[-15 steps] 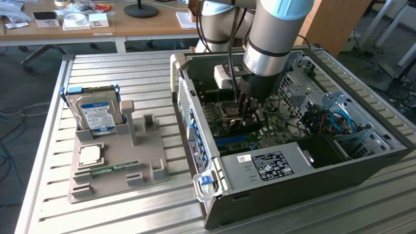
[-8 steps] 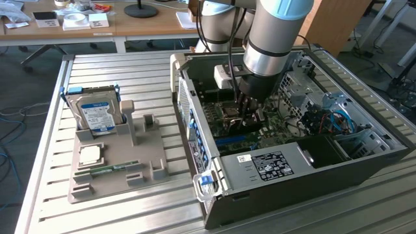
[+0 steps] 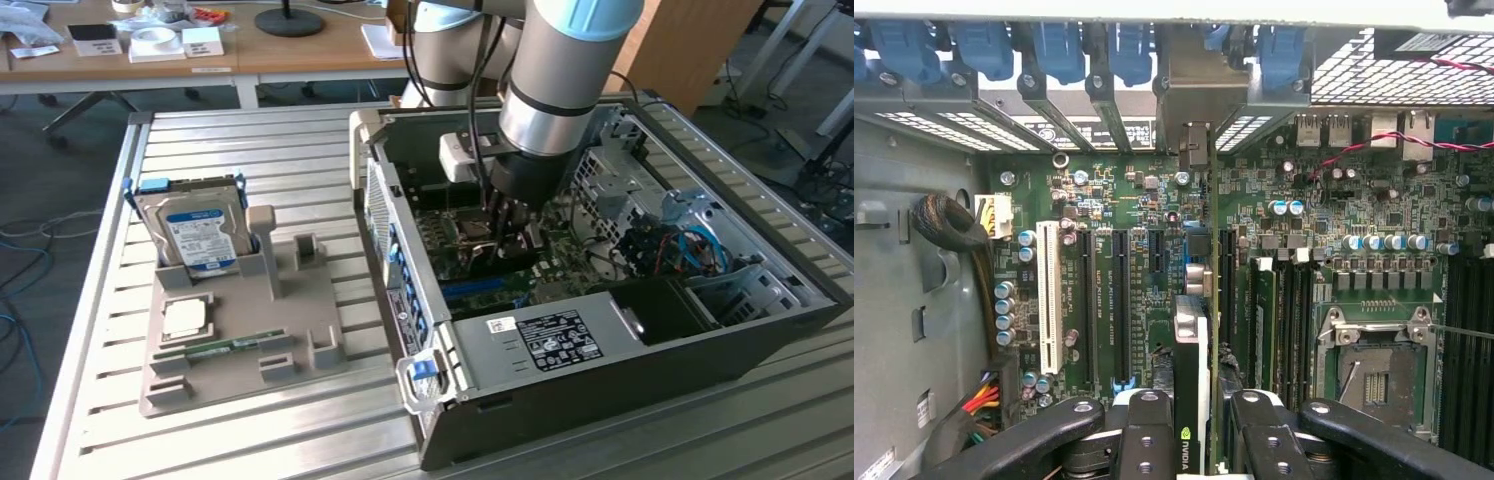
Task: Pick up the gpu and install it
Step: 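Insert the gpu into the slot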
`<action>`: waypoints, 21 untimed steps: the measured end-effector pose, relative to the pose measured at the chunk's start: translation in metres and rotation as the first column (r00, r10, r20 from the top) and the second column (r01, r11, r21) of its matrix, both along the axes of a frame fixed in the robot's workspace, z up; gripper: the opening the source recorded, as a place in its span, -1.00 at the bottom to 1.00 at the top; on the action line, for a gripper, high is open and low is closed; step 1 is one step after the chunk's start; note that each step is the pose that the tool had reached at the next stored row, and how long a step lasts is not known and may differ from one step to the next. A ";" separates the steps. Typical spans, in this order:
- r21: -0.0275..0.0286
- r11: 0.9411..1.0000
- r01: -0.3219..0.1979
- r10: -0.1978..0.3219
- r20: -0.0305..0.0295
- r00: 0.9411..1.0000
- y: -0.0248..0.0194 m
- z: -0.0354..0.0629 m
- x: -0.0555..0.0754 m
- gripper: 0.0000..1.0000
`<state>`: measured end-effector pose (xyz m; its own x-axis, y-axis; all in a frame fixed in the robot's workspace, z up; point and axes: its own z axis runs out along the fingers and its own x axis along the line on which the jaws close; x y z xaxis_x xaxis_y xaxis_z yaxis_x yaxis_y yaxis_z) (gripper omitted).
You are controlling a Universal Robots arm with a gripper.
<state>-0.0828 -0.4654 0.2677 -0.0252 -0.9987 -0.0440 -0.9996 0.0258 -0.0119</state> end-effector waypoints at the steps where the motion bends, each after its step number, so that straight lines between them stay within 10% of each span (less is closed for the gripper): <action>1: 0.000 1.000 0.000 0.000 0.000 1.000 0.0000 0.0000 0.000 -0.47; 21: 0.000 1.000 0.000 0.000 -0.002 1.000 0.0000 -0.0013 0.000 -0.47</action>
